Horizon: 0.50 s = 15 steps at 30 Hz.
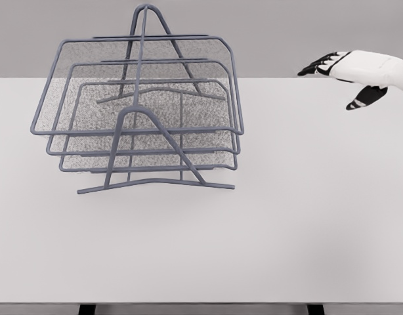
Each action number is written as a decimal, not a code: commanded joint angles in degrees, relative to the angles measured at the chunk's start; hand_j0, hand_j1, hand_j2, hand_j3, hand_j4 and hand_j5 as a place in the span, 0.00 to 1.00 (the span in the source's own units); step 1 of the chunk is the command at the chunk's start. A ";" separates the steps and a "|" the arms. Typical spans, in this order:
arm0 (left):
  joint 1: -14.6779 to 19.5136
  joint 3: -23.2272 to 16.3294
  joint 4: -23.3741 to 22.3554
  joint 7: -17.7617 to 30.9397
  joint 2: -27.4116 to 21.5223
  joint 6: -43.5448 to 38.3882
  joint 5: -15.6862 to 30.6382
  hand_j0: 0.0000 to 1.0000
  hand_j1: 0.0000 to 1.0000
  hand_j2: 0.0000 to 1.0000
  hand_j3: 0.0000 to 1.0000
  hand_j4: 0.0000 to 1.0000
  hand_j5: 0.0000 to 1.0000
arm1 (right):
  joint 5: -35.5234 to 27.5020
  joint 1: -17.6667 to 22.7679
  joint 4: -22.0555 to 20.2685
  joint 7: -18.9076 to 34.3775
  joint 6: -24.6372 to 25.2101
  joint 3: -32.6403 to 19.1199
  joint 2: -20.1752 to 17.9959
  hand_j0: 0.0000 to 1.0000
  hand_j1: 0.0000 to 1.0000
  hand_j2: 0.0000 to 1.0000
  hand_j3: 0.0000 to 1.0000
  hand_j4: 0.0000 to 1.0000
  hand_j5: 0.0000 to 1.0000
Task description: Pull out the upper folder box with right arm
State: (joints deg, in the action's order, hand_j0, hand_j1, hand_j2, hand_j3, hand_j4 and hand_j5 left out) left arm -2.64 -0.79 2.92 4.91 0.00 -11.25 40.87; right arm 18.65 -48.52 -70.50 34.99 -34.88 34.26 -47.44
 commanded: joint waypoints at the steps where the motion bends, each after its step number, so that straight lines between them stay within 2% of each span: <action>1: 0.00 0.00 -0.02 0.01 0.00 0.00 0.00 1.00 1.00 1.00 1.00 1.00 1.00 | -0.28 0.09 -0.25 0.01 -0.12 -1.04 -1.33 1.00 1.00 1.00 1.00 1.00 1.00; 4: 0.00 0.00 -0.02 0.01 0.00 0.00 0.00 1.00 1.00 1.00 1.00 1.00 1.00 | -0.02 0.62 -0.25 0.01 -0.12 -2.09 -0.46 1.00 1.00 1.00 1.00 1.00 1.00; 6: 0.00 0.00 -0.02 0.01 0.00 0.00 0.00 1.00 1.00 1.00 1.00 1.00 1.00 | 1.22 -0.35 -3.68 0.01 -0.12 -2.09 0.25 1.00 1.00 1.00 1.00 1.00 1.00; 7: 0.00 0.00 -0.02 0.01 0.00 0.00 0.00 1.00 1.00 1.00 1.00 1.00 1.00 | 1.39 -0.88 -5.35 0.01 -0.12 -1.74 4.72 1.00 1.00 1.00 1.00 1.00 1.00; 8: 0.00 0.00 -0.02 0.01 0.00 0.00 0.00 1.00 1.00 1.00 1.00 1.00 1.00 | 2.18 -0.79 -7.81 0.01 -0.12 -0.69 6.66 1.00 1.00 1.00 1.00 1.00 1.00; 10: 0.00 -0.08 -0.02 0.01 0.00 0.00 0.00 1.00 1.00 1.00 1.00 1.00 1.00 | 2.18 -0.18 -10.01 0.01 -0.12 0.19 6.93 1.00 1.00 1.00 1.00 1.00 1.00; 11: 0.00 0.00 -0.02 0.01 0.00 0.00 0.00 1.00 1.00 1.00 1.00 1.00 1.00 | 4.90 -0.26 -12.56 0.01 -0.12 0.46 9.21 1.00 1.00 1.00 1.00 1.00 1.00; 12: 0.00 0.00 -0.02 0.01 0.00 0.00 0.00 1.00 1.00 1.00 1.00 1.00 1.00 | 6.05 -0.44 -12.65 0.01 -0.12 0.11 10.44 1.00 1.00 1.00 1.00 1.00 1.00; 13: 0.00 0.00 -0.02 0.01 0.00 0.00 0.00 1.00 1.00 1.00 1.00 1.00 1.00 | 5.87 -0.44 -13.00 0.01 -0.12 -1.04 10.18 1.00 1.00 1.00 1.00 1.00 1.00; 14: 0.00 0.00 -0.02 0.01 0.00 0.00 0.00 1.00 1.00 1.00 1.00 1.00 1.00 | 3.15 -0.35 -13.09 0.01 -0.12 -3.06 9.65 1.00 1.00 1.00 1.00 1.00 1.00; 15: 0.00 -0.08 -0.02 0.01 0.00 0.00 0.00 1.00 1.00 1.00 1.00 1.00 1.00 | 2.36 -0.26 -14.40 0.01 -0.12 -3.06 10.09 1.00 1.00 1.00 1.00 1.00 1.00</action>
State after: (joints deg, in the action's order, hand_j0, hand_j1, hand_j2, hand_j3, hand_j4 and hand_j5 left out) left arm -2.64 -0.79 2.92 4.91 0.00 -11.25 40.87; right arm 22.22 -48.78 -82.99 35.03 -35.17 32.38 -38.21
